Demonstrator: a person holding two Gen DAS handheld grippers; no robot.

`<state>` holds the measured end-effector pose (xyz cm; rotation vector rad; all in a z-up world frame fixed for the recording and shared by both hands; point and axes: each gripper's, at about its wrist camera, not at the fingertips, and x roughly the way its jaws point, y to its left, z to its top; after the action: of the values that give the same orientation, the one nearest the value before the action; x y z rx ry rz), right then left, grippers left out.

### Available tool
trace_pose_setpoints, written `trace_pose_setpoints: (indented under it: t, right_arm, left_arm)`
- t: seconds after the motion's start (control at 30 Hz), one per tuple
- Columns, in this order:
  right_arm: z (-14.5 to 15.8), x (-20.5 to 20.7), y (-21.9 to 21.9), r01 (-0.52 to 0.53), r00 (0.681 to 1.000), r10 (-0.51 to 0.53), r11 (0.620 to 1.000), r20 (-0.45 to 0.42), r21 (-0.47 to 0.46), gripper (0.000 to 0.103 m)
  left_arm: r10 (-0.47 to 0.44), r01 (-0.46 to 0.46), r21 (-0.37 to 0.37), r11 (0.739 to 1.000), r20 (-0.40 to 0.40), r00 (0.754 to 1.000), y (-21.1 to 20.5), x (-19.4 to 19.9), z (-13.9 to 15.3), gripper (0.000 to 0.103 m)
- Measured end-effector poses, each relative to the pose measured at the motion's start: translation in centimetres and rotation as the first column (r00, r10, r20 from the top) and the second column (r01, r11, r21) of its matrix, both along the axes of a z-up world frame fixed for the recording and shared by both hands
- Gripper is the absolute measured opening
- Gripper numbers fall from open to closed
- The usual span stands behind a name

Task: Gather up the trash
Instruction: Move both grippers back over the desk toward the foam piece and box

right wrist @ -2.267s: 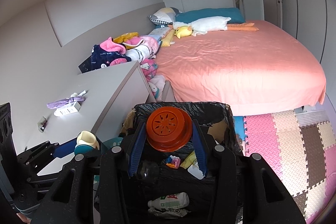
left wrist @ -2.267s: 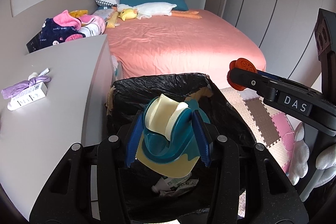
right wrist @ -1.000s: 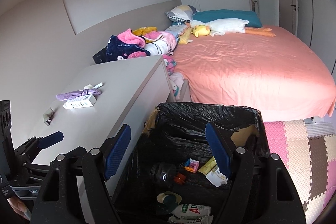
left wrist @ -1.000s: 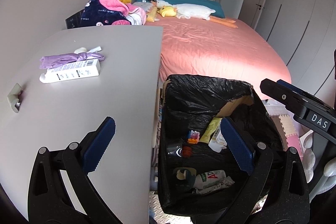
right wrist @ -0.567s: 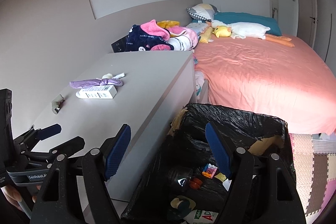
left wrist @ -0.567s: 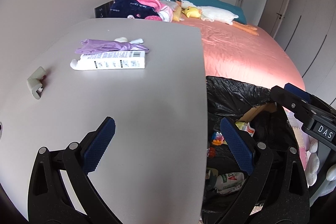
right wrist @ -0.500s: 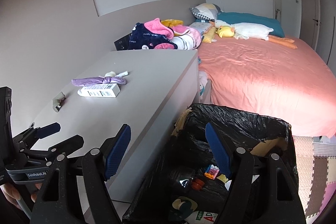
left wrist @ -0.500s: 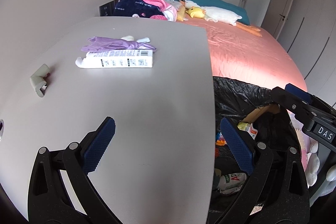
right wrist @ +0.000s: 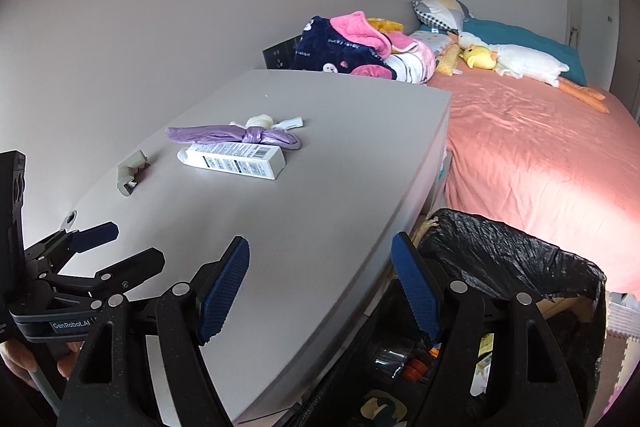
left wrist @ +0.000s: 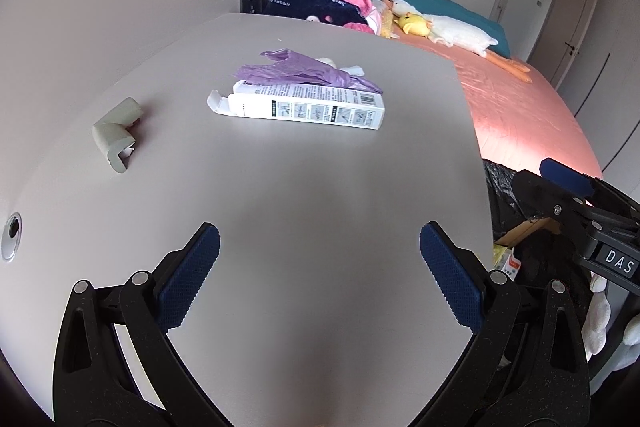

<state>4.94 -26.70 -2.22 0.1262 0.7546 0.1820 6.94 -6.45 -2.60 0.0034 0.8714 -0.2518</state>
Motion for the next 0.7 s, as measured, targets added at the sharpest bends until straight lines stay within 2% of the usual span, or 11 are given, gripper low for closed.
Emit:
trace_pose_setpoints:
  t: [0.7]
  right_arm:
    - [-2.3, 9.2, 5.5, -0.153, 0.986, 0.15, 0.987, -0.077, -0.039, 0.074]
  left_arm:
    - [0.162, -0.16, 0.05, 0.986, -0.034, 0.986, 7.3, 6.1, -1.2, 0.097]
